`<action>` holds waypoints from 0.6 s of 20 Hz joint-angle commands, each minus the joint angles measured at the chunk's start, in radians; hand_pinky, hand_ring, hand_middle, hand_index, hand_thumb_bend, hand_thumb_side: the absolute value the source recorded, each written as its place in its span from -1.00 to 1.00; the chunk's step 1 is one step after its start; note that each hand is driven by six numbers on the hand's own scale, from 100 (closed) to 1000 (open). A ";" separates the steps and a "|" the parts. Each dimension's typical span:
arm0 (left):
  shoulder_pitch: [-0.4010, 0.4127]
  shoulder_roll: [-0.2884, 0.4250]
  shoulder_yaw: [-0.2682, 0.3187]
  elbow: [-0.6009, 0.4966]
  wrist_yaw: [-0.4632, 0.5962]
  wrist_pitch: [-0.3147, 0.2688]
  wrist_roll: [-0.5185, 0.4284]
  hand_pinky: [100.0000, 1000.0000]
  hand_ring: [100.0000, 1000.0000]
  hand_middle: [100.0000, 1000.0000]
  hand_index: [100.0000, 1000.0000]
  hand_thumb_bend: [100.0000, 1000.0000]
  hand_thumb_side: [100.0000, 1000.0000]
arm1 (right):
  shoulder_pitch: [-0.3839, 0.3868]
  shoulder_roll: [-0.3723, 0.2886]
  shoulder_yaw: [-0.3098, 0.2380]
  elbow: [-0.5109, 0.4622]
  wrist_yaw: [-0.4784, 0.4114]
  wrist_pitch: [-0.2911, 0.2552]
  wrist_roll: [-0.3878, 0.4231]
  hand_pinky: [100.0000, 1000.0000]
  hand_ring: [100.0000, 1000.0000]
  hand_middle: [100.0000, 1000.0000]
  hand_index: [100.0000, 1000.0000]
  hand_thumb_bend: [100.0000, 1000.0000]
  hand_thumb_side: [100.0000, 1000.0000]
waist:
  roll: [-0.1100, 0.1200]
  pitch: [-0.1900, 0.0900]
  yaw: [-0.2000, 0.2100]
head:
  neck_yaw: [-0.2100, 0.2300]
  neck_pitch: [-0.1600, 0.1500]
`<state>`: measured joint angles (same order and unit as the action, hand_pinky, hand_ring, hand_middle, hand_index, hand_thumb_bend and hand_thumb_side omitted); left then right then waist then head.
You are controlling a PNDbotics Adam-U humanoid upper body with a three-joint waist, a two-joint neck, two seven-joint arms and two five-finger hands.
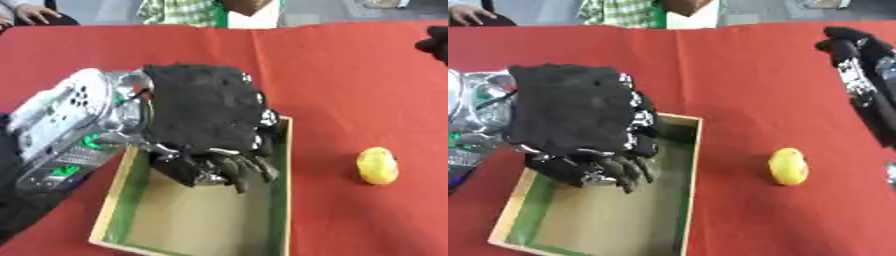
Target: Pick up objects on the table and place them in the box.
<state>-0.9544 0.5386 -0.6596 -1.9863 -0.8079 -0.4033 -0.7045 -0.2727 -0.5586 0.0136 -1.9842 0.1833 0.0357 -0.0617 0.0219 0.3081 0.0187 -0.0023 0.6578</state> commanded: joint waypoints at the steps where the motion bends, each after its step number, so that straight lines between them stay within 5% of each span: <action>1: 0.000 0.016 -0.003 -0.014 0.023 -0.051 -0.051 -0.89 -0.64 -0.91 -0.81 -1.00 -0.33 | -0.011 -0.017 -0.004 -0.016 0.003 -0.003 0.002 0.79 0.67 0.42 0.76 -1.00 1.00 | -0.005 -0.016 -0.003 | 0.004 -0.009; 12: 0.069 0.013 -0.027 -0.014 0.043 0.044 -0.066 -0.81 -0.55 -0.79 -0.67 -1.00 -0.42 | -0.004 -0.036 0.000 -0.016 0.033 -0.008 0.016 0.78 0.67 0.42 0.75 -1.00 1.00 | -0.005 -0.013 -0.007 | 0.042 -0.007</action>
<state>-0.8743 0.5383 -0.6941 -1.9863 -0.7742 -0.3588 -0.7468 -0.2719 -0.5636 0.0181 -1.9842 0.2048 0.0291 -0.0504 0.0197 0.3130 0.0128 0.0282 0.6576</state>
